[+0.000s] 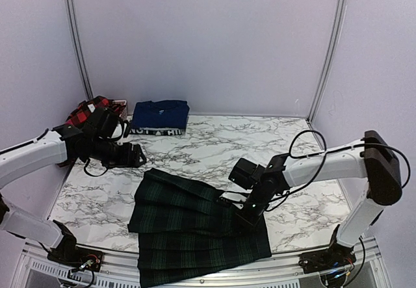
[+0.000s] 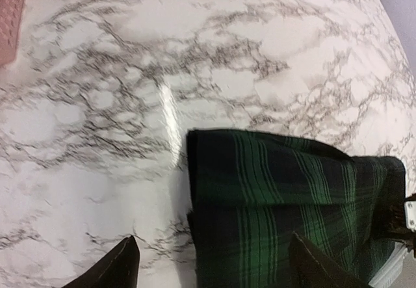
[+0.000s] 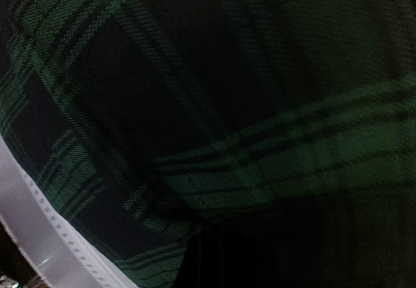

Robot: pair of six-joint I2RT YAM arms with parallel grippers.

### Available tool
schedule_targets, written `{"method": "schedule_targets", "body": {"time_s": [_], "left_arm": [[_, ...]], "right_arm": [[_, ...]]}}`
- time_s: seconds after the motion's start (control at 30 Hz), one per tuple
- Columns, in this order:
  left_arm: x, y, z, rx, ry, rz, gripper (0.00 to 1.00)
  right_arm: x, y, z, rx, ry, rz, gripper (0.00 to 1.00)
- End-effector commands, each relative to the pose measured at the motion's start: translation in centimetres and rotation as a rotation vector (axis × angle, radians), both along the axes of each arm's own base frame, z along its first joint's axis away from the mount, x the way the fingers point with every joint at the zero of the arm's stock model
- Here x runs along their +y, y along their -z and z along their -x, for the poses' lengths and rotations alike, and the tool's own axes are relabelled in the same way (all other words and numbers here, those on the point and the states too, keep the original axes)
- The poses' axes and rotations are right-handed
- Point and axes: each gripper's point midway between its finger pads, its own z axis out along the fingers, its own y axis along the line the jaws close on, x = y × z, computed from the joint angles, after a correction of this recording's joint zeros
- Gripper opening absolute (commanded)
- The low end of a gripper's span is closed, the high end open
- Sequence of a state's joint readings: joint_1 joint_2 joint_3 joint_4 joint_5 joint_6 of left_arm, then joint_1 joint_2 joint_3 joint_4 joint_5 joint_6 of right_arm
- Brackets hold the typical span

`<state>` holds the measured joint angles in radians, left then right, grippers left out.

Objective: Fold and stack the mixed laundry pile
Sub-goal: Fold the flattened skirt at the center of the board, then move the rectangle-folded skirt to the center of the board.

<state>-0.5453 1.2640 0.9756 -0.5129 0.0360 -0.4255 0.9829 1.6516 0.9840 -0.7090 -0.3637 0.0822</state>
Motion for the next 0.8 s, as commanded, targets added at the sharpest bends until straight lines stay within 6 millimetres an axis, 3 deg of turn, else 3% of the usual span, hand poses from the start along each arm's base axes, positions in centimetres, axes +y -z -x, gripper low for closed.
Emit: {"method": "schedule_targets", "body": {"time_s": [0.0, 0.1, 0.2, 0.33, 0.43, 0.6, 0.67, 0.77], "left_arm": [[-4.3, 3.3, 2.8, 0.073, 0.087, 0.024, 0.8], [-5.0, 7.1, 3.4, 0.148, 0.058, -0.03, 0.75], [-4.6, 10.7, 2.1, 0.194, 0.0, -0.114, 0.68], [-5.3, 12.8, -2.1, 0.22, -0.038, -0.156, 0.6], [-5.7, 13.5, -6.6, 0.22, -0.057, -0.151, 0.54], [-6.0, 12.3, -14.5, 0.209, -0.064, -0.139, 0.54], [-6.0, 9.7, -16.1, 0.195, -0.062, -0.095, 0.57], [-4.6, 5.0, -16.0, 0.138, -0.107, -0.029, 0.76]], "right_arm": [[2.2, 1.6, -2.1, 0.008, 0.067, -0.026, 0.0], [2.2, 2.5, -3.5, 0.017, 0.108, -0.021, 0.0], [2.2, 3.1, -5.0, 0.042, 0.159, -0.047, 0.0], [2.9, 3.8, -7.8, 0.034, 0.192, -0.051, 0.0], [3.6, 4.1, -10.0, 0.025, 0.214, -0.049, 0.0], [2.3, 2.6, -15.0, -0.02, 0.312, -0.073, 0.0], [1.7, 1.1, -16.5, -0.063, 0.326, -0.089, 0.0], [1.9, -1.4, -17.7, -0.117, 0.297, -0.134, 0.0]]}}
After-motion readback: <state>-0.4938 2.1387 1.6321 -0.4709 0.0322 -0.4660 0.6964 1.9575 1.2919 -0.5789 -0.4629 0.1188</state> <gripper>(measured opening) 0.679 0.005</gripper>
